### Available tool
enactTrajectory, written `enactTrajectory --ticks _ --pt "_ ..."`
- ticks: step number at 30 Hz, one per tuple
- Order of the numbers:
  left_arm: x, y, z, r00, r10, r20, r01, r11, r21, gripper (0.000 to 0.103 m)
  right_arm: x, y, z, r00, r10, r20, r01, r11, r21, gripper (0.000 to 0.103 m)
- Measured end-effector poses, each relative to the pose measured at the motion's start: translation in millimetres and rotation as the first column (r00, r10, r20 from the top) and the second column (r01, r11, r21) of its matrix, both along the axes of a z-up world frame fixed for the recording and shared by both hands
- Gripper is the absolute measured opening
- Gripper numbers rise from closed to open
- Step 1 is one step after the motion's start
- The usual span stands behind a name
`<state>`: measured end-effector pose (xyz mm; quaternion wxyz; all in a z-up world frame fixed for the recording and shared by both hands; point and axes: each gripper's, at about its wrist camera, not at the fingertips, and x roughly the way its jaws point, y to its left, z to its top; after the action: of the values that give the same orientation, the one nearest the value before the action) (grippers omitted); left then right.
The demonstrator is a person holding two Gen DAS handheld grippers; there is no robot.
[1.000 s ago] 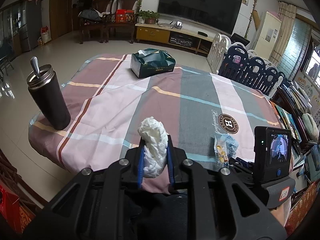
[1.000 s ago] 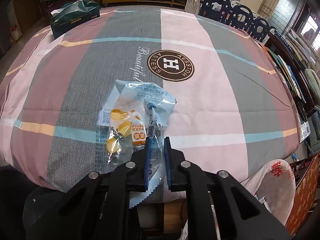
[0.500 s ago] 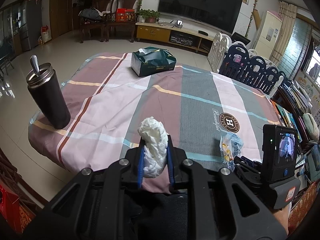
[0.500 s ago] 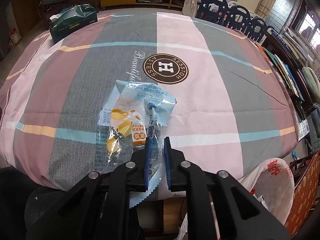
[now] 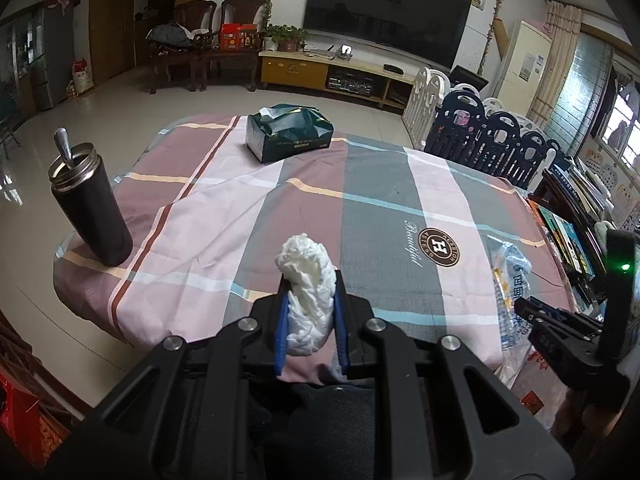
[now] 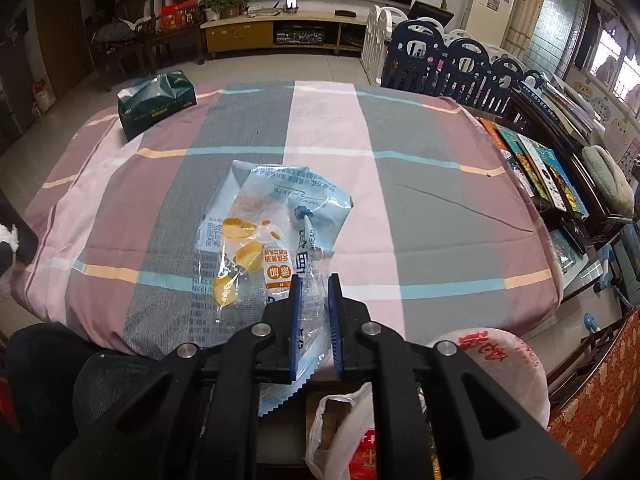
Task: Collect trash
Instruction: 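Carry the tissue and snack packet over the wastebasket and open both tools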
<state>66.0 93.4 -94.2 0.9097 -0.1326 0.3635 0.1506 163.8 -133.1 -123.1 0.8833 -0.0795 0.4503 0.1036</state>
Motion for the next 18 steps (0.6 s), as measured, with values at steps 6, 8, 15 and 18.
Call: enactTrajectory --ticks 6,8,15,18 --pt "-1 -51 21 0.993 -0.119 0.01 0.119 0.992 0.051 0.02 -38 -64 49 0.996 -0.016 0.091 0.013 0.999 0.034 0.014" --pt "-3 -76 29 0.984 -0.178 0.016 0.177 0.981 0.083 0.02 -55 -96 64 0.992 -0.041 0.121 0.036 0.998 0.043 0.014" --pt "-20 -178 45 0.902 -0.431 0.011 0.425 0.894 0.143 0.02 -103 -181 79 0.981 -0.103 0.166 0.105 0.994 -0.006 0.014" --pt "-23 -214 39 0.847 -0.532 -0.015 0.531 0.843 0.081 0.02 -123 -213 77 0.976 -0.138 0.17 0.146 0.989 -0.033 0.014"
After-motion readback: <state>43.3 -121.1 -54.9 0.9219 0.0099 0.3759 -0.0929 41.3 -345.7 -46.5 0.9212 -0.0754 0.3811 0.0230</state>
